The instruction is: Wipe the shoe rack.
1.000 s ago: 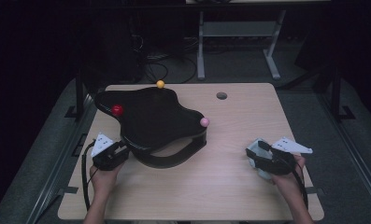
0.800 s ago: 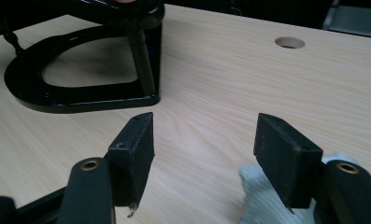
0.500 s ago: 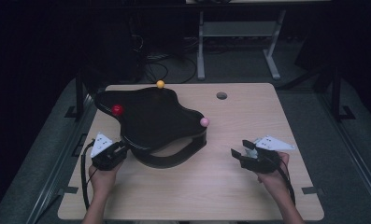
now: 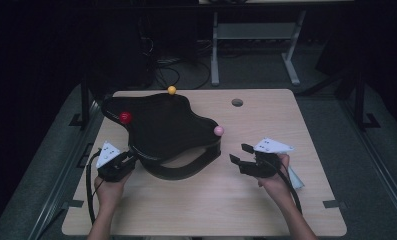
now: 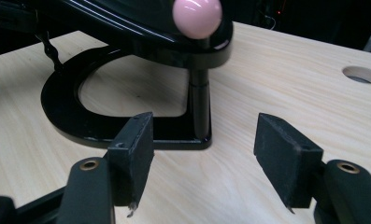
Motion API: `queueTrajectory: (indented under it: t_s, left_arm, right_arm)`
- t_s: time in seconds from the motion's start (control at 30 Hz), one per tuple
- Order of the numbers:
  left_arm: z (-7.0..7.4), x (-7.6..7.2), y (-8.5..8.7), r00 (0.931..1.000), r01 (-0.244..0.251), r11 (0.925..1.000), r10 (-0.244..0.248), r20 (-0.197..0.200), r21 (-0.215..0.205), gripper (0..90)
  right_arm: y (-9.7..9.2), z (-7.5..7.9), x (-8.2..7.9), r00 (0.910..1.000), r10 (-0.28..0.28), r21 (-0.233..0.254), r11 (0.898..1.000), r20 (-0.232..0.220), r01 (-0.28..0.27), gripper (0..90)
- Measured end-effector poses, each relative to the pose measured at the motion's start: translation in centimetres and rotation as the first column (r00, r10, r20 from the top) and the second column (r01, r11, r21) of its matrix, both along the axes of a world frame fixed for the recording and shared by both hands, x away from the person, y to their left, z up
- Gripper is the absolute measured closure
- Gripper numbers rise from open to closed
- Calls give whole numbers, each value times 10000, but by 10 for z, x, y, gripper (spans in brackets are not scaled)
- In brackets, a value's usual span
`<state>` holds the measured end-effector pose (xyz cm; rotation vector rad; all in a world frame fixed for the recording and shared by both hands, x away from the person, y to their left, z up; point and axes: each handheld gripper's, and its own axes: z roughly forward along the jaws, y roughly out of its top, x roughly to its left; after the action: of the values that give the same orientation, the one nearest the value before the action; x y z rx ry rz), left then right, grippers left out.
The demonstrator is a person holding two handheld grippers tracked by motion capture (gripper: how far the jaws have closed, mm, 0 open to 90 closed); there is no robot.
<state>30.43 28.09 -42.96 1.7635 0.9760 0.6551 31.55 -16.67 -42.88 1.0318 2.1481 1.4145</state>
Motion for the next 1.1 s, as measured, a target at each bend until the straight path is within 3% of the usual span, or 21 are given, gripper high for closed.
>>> queueTrajectory:
  t_s: [0.23,0.47,0.5,0.8,1.0,1.1]
  left_arm:
    - [0,0,0,10000,32,10000,-32,-25,-12,753]
    - [0,1,0,10000,18,10000,-19,-28,-89,748]
    - [0,1,0,10000,26,10000,-26,-34,-94,747]
    - [1,1,0,10000,12,9999,-11,16,-103,737]
    - [1,2,-1,10000,0,9999,-1,-21,-110,747]
    - [1,3,-1,10000,-1,9999,1,7,-128,747]
  right_arm:
    - [15,-5,12,9994,131,-80,9999,-320,-134,364]
    - [27,-6,24,9995,222,-164,9996,-209,-225,355]
    - [30,-7,27,9990,221,-218,9995,-398,-230,355]
    - [40,-13,39,9984,53,-389,9992,-569,-75,369]
    - [47,-17,48,9981,-63,-59,10000,-613,60,425]
    - [48,-22,51,9974,-119,-170,9998,-715,107,472]
